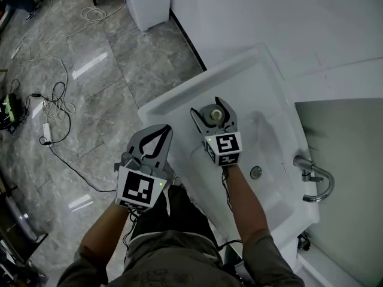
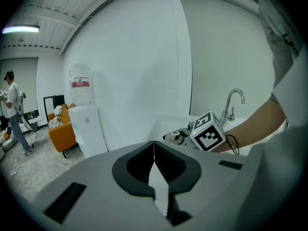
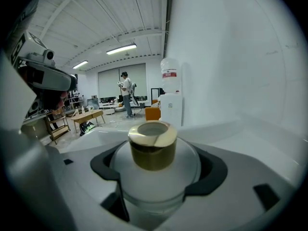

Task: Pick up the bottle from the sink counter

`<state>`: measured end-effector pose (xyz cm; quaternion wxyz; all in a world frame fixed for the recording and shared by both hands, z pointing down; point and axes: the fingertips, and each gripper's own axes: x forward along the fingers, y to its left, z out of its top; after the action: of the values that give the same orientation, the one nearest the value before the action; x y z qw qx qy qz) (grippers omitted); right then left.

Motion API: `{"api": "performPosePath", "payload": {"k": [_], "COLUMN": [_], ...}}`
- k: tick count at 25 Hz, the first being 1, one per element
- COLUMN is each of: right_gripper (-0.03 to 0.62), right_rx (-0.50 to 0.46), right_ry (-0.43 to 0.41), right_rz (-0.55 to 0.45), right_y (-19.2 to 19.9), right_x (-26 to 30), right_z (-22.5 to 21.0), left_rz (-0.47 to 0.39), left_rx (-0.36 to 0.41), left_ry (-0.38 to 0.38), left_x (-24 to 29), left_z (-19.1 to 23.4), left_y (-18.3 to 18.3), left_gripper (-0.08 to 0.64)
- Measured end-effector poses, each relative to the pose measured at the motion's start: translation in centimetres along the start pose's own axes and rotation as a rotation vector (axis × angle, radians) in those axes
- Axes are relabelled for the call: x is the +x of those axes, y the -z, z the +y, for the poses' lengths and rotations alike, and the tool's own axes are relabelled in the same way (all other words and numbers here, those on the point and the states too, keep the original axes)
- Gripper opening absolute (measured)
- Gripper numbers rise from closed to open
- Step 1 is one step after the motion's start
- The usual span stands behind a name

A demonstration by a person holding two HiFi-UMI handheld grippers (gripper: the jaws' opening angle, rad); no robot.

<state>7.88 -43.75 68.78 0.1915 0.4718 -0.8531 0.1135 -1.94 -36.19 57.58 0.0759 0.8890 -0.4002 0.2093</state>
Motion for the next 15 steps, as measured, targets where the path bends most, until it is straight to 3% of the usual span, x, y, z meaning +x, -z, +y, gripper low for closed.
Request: {"api": "performPosePath", "payload": {"k": [8, 15], "right_gripper": [0.330, 0.330], "right_rx": [0.046, 0.016], "right_ry": [0.019, 0.014], "right_rz": [-0.011, -0.029], "right_y": [-0.4, -3.8], "right_x": [-0.7, -2.9], "right_z": [0.0, 1.4], "left_rz": [-0.005, -0.007], "left_rx": [0.022, 0.025], "left_ry": [-0.029, -0.009], "left_x": [-1.4, -3.0], "left_z": [1.2, 1.3], "left_y": [-0.2, -1.4], "left_gripper": [0.017, 0.017]}}
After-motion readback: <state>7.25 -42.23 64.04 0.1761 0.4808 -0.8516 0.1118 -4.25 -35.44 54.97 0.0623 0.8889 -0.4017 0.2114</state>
